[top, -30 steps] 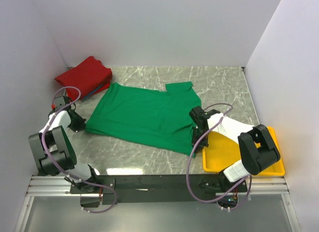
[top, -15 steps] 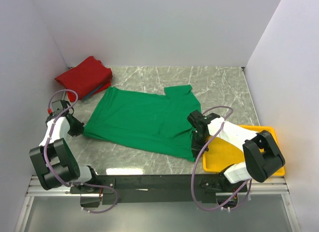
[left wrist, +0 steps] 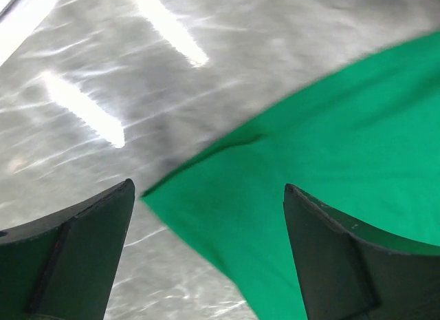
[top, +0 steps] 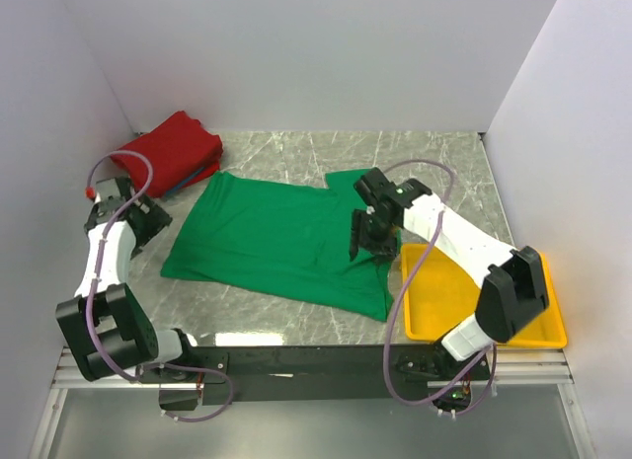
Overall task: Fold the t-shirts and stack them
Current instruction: Fold the tshirt
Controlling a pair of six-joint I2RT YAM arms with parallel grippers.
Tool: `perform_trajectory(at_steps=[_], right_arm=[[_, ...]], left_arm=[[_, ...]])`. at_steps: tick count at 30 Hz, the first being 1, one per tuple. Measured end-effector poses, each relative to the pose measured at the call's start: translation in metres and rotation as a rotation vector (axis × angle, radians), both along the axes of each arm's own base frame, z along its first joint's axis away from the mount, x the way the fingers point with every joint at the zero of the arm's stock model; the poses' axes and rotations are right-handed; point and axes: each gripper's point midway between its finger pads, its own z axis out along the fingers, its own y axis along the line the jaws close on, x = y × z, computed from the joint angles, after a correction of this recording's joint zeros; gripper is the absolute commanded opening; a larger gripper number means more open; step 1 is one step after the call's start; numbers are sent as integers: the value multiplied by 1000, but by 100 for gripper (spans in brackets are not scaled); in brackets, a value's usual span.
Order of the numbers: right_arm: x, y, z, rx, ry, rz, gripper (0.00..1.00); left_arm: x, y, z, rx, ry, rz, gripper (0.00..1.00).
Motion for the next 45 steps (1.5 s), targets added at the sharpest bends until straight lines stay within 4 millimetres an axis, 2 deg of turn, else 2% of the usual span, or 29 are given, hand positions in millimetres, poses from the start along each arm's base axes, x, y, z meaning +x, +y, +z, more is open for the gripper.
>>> perform_trajectory(at_steps=[3,6,10,13,19,26,32,36,38,42,45], right_arm=[[18,12,2,6,-12,38,66],[36,26,-9,5,6,77,66],[57,42,-35,-7,39,127,65],[67,49,-48,-6,45,156,64],[81,57,-64,1,28,199,63],[92,54,-76,-7,16,238,63],[103,42,-86,-13,-3,230,62],[94,34,-104,-21,28,221,62],[92,33,-104,-12,20,217,61],[89,33,-105,9,-11,209,61],[84,32,-105,31,-29,200,61]], left_arm=[[20,-23,7,7,-28,-84,95],[47,-58,7,-7,-39,-201,95],[75,-98,-4,-54,-45,-325,95],[84,-115,-17,-107,-39,-375,95],[92,-126,-51,-195,7,-383,95],[84,-132,-73,-246,28,-350,96],[85,-132,-73,-255,-11,-322,96],[83,-131,-73,-251,-43,-307,96],[80,-131,-73,-249,-57,-303,96],[65,-131,-72,-249,-77,-281,97],[46,-130,-74,-245,-75,-257,97]])
